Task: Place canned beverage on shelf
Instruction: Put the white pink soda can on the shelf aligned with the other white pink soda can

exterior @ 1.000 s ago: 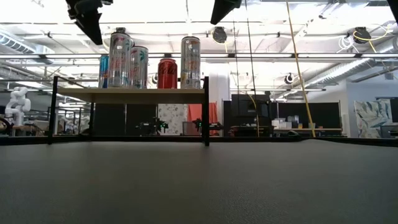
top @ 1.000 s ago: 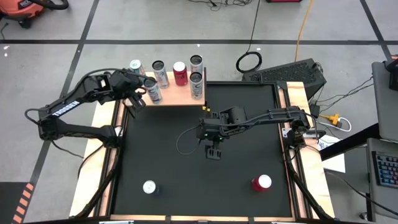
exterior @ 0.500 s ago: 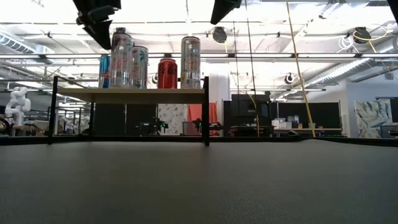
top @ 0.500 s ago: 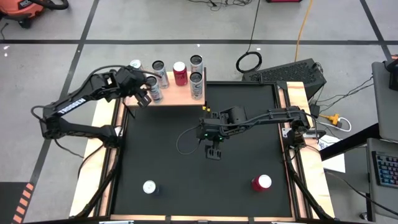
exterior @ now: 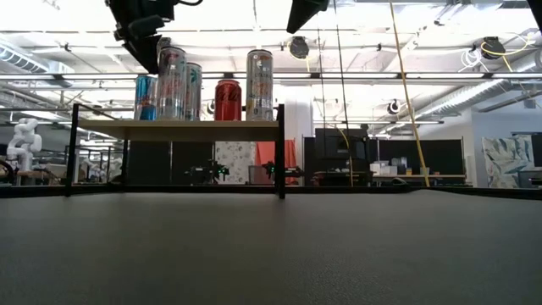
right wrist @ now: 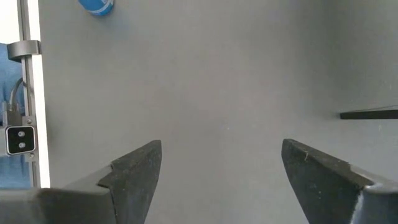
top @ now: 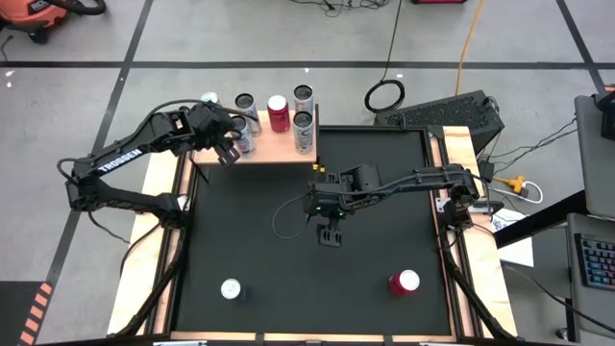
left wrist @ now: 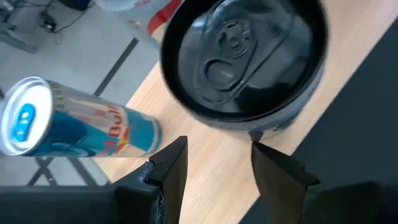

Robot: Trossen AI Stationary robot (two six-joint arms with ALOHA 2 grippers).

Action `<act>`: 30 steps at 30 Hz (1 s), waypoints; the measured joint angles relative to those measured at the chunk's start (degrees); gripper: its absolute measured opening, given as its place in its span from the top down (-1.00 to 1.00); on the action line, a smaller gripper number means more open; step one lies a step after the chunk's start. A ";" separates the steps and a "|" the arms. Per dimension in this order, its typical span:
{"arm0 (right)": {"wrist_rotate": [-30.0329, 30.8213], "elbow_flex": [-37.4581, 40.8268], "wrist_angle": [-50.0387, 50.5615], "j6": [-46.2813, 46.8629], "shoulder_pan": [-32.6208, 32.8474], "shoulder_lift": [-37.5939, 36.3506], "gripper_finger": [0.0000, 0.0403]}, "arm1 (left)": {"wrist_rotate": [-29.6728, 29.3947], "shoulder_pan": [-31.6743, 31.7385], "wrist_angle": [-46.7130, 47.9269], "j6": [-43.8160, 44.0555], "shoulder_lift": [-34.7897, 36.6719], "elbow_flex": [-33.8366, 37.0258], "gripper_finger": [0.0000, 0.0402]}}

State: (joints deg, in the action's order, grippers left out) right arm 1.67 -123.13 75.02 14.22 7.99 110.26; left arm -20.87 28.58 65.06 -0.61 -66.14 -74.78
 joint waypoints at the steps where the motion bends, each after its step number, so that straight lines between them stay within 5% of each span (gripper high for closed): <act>1: 0.00 0.00 0.00 0.00 0.00 0.00 -0.57 | -0.74 -0.01 0.30 -0.27 0.09 0.01 0.11; 30: 0.00 0.00 0.00 -0.05 0.00 0.00 -0.57 | -0.55 -0.04 -3.51 -3.16 -0.42 0.02 0.11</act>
State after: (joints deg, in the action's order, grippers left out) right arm 1.67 -123.13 75.02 14.17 7.99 110.26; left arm -21.41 28.53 61.54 -3.77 -66.56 -74.76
